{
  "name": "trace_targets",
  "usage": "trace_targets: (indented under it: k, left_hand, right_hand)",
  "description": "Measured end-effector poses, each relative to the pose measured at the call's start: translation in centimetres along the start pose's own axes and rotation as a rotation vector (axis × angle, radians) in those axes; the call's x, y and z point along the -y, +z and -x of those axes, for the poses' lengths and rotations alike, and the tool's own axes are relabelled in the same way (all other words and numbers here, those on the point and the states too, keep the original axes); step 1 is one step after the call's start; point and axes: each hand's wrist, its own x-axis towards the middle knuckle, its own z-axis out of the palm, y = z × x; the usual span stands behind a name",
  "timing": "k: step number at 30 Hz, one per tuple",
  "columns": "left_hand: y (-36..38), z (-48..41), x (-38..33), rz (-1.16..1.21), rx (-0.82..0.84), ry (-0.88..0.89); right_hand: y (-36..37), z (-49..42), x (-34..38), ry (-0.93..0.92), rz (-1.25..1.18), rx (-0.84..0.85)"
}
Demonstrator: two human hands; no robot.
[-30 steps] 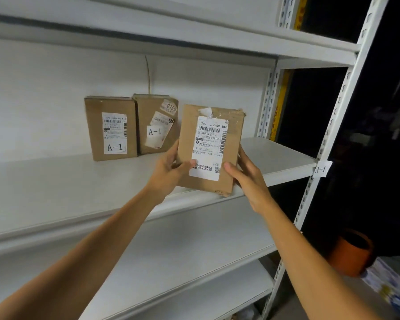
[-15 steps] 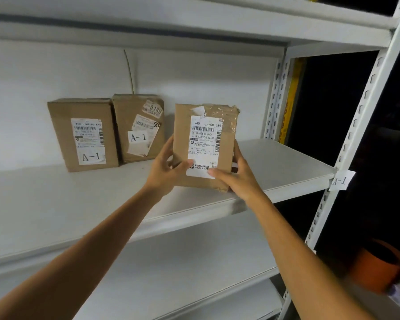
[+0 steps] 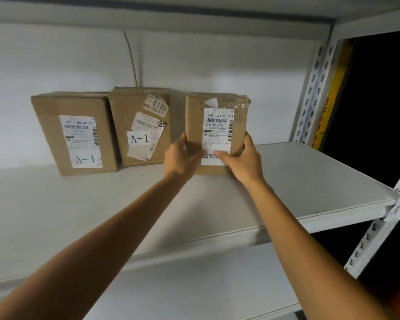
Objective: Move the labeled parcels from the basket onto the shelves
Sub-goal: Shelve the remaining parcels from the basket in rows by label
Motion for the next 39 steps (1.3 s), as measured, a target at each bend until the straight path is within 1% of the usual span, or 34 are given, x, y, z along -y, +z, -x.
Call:
trace_targets:
  k: [2,4,6,9,10,11,13,14,16,19,22,24,25,27,28,29,32,35,37,39]
  left_hand:
    - [0.7,-1.2,0.6,-0.053,-0.039,0.008]
    - [1.2,-2.2,1.1,-0.085,-0.095,0.069]
    - [1.4,-3.0,1.3,-0.084,-0.144,0.178]
    - [1.2,-3.4,1.6,-0.173,-0.175,0.433]
    - [1.2,-3.6,1.8,-0.282,-0.182,0.533]
    - [1.3,-3.9,2.1,-0.441,-0.181,0.628]
    - [1.3,-4.8,2.7,-0.792,-0.153,0.755]
    - [1.3,-5.2,3.0,-0.931,-0.110,0.802]
    - [1.3,-5.6,3.2,-1.077,-0.048,0.829]
    - [2.0,-5.8,3.5,-1.115,-0.081,0.848]
    - [2.4,-5.5,3.4,-1.168,-0.061,0.798]
    - [2.1,-5.1,2.9,-1.194,0.001,0.747]
    - [1.8,-4.9,2.5,-1.195,0.042,0.712]
    - [1.3,-4.4,1.6,-1.171,0.121,0.644]
    - [1.1,-4.2,1.1,-1.133,0.154,0.618]
    - [0.8,-3.9,0.5,-1.066,0.184,0.588]
    - [0.5,-3.2,-0.8,-0.787,0.294,0.497]
    - [0.7,-2.3,-2.1,-0.481,0.494,0.402]
    - [1.0,-1.3,-2.9,-0.374,0.581,0.361]
    - [1.5,0.1,-3.5,-0.325,0.665,0.377]
  right_hand:
    - [0.7,-1.4,-0.2,0.026,0.019,0.007]
    - [1.4,-2.6,-0.5,0.030,0.038,0.011]
    - [2.2,-3.7,-1.0,0.037,0.050,0.007]
    - [2.9,-5.0,-1.5,0.035,0.038,0.025]
    - [3.0,-5.5,-1.5,0.033,0.050,0.037]
    - [3.1,-6.0,-1.4,0.028,0.068,0.050]
    - [3.4,-6.9,-1.5,0.025,0.101,0.064]
    - [3.5,-7.2,-1.4,0.019,0.117,0.062]
    - [3.7,-7.7,-1.7,0.004,0.141,0.052]
    - [3.7,-8.2,-2.1,0.002,0.151,0.064]
    - [3.5,-8.0,-2.3,0.009,0.136,0.058]
    - [3.5,-7.7,-1.9,0.084,0.119,0.065]
    - [3.3,-7.5,-1.6,0.144,0.074,0.078]
    - [2.7,-7.1,-0.9,0.255,-0.133,0.113]
    - [2.1,-6.8,-0.7,0.276,-0.223,0.117]
    - [1.5,-6.4,-0.5,0.265,-0.259,0.114]
    - [-1.4,-4.1,0.2,0.195,-0.130,0.090]
    - [-4.4,-1.4,0.9,0.145,0.065,0.053]
    - [-6.1,0.7,1.2,0.136,0.185,0.023]
    - [-7.9,3.5,1.4,0.136,0.251,-0.061]
